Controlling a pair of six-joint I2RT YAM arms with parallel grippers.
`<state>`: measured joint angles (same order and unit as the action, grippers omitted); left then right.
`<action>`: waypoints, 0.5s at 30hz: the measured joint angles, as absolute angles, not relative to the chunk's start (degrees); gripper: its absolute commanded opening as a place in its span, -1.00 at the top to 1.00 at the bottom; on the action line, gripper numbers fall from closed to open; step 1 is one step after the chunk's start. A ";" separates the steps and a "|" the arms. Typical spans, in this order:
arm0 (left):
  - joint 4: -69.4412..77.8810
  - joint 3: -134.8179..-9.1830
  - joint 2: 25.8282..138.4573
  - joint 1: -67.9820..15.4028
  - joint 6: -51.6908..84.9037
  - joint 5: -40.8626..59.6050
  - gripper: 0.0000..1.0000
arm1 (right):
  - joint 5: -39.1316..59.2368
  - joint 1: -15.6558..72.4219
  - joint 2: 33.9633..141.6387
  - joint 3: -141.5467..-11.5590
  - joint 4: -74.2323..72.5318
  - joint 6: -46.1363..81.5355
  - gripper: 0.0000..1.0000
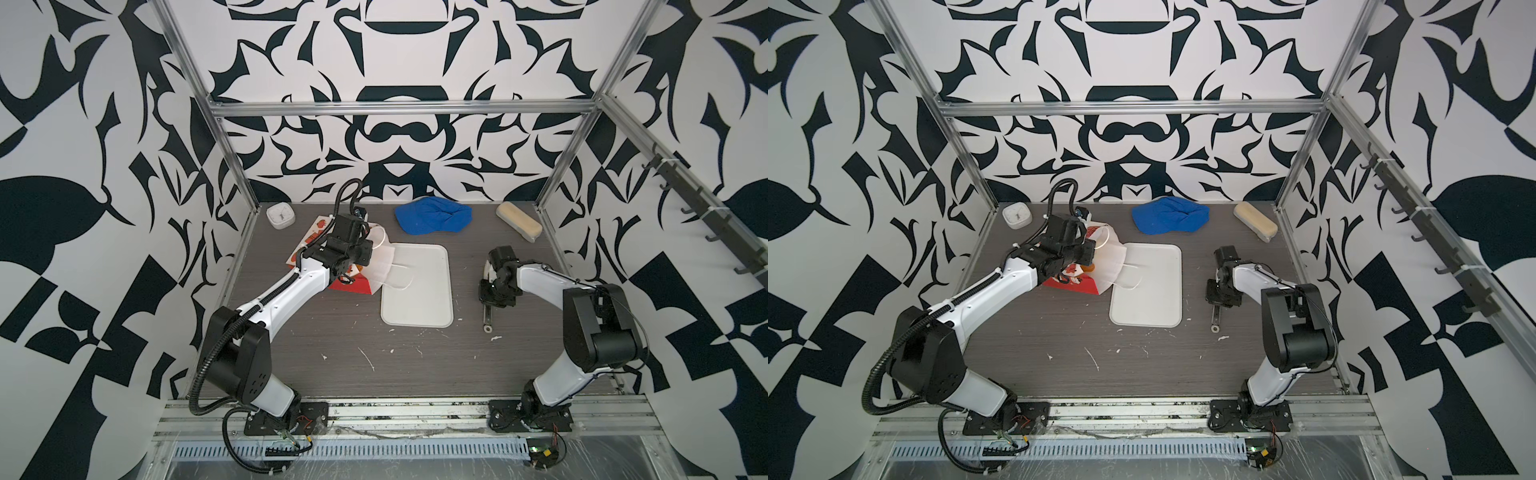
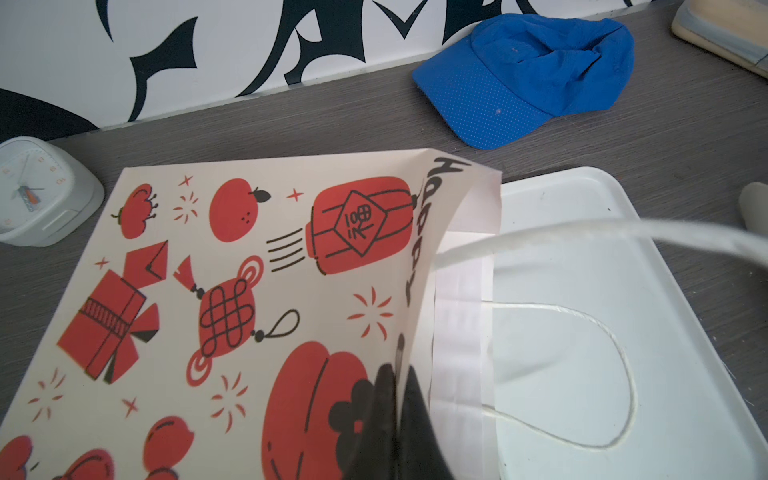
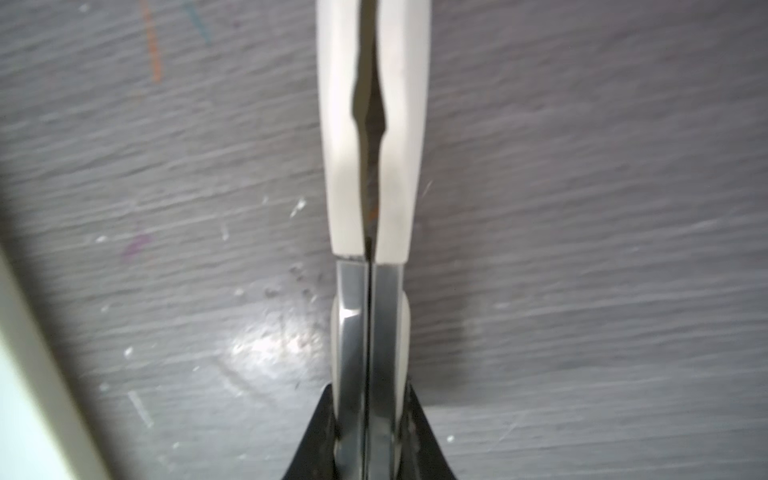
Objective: Take the fake bread out of the paper bag
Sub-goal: 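Lift the tongs with the right gripper and insert them into the bag mouth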
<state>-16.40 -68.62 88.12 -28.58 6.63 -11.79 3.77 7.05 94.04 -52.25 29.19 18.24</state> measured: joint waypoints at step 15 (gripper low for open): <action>-16.03 -67.55 88.12 -28.58 6.59 -11.05 1.00 | 18.22 31.55 82.76 -59.07 34.22 14.39 0.97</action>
<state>-16.03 -67.55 88.12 -28.58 6.59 -11.05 18.22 31.55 82.76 -59.07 34.22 14.39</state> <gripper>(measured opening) 0.046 0.224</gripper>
